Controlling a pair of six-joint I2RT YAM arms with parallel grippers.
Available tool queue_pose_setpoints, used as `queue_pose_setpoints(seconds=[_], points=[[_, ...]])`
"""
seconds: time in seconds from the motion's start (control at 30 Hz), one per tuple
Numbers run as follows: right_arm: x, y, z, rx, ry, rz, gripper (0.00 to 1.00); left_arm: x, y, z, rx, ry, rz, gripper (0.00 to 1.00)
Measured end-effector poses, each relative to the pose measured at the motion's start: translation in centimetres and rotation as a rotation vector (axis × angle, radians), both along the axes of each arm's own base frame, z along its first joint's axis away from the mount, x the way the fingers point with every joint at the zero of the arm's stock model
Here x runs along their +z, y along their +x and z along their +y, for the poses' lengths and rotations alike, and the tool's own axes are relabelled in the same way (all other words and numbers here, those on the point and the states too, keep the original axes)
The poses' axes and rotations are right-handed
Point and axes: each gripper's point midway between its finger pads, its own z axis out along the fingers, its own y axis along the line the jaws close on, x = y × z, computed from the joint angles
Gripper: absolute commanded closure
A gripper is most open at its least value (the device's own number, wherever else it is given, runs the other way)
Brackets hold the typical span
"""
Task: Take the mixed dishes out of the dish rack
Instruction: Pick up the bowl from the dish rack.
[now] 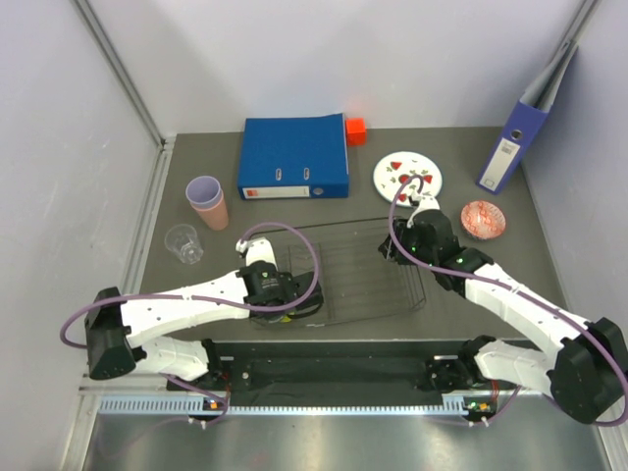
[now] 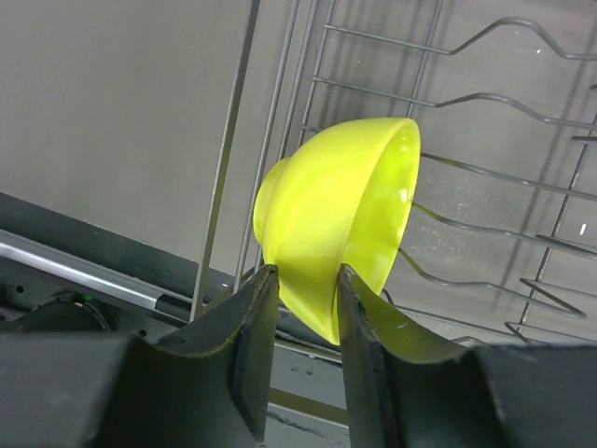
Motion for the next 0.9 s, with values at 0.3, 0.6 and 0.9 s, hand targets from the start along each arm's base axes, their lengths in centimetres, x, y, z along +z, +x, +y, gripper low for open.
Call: queue_pose_setpoints(seconds=[0.3, 0.6, 0.9], points=[[-0.3, 0.1, 0.2, 0.006, 0.002, 0.004, 0.58, -0.3, -0.3, 0.1, -0.01, 0.002, 0.013, 0.89], [-0.7, -0.1, 0.2, 0.009, 0.0, 0.011, 0.58, -0.9, -0.6, 1.2, -0.024, 0.085, 0.044, 1.0], [-0.7, -0.1, 0.2, 0.009, 0.0, 0.011, 0.58, -0.9, -0.4, 1.0, -0.037, 0.127, 0.053, 1.0]])
